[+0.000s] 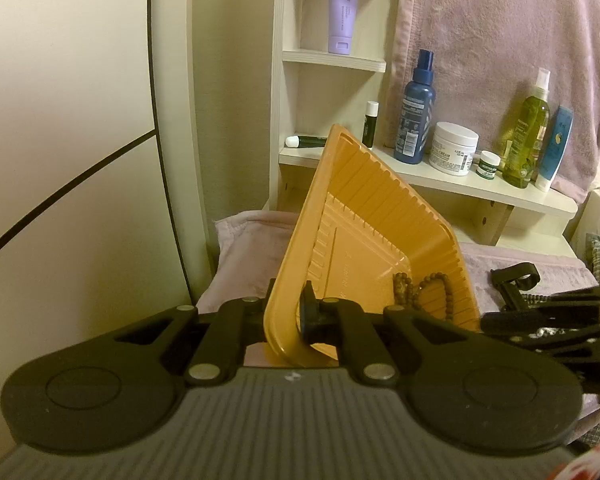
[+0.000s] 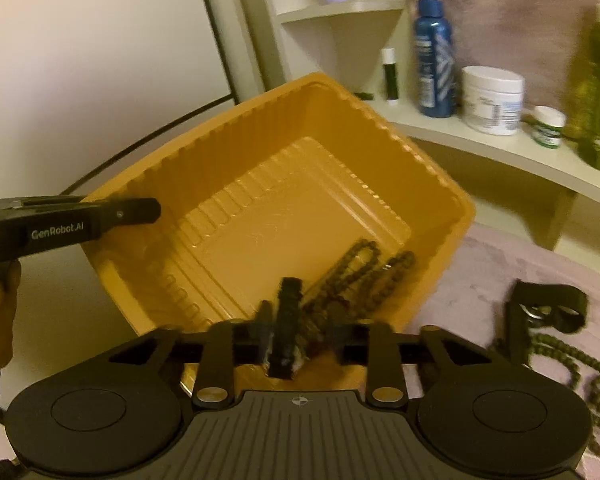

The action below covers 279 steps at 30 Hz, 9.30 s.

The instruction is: Organize jewelry

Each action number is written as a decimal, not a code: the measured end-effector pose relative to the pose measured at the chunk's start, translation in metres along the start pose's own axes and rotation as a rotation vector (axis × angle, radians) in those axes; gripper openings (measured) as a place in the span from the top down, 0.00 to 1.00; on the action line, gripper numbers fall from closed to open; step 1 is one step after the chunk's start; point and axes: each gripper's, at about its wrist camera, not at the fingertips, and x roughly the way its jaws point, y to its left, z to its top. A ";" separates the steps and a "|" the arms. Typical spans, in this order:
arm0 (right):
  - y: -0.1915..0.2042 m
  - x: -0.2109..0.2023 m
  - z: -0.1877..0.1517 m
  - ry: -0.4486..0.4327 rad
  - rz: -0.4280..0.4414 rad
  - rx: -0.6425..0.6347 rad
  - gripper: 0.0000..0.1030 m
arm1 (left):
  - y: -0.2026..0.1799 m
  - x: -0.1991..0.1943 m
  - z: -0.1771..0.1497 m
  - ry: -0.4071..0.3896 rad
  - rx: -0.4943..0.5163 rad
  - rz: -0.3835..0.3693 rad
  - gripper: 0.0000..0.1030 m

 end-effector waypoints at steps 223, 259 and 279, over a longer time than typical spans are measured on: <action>0.003 -0.005 -0.020 -0.099 0.040 0.112 0.78 | -0.007 -0.003 0.001 0.009 0.018 0.013 0.93; -0.079 -0.069 -0.078 -0.165 -0.443 0.292 0.65 | -0.008 -0.005 0.001 0.004 0.021 0.013 0.93; -0.080 -0.016 -0.072 -0.038 -0.510 0.108 0.76 | -0.007 -0.005 0.002 0.008 0.017 0.014 0.93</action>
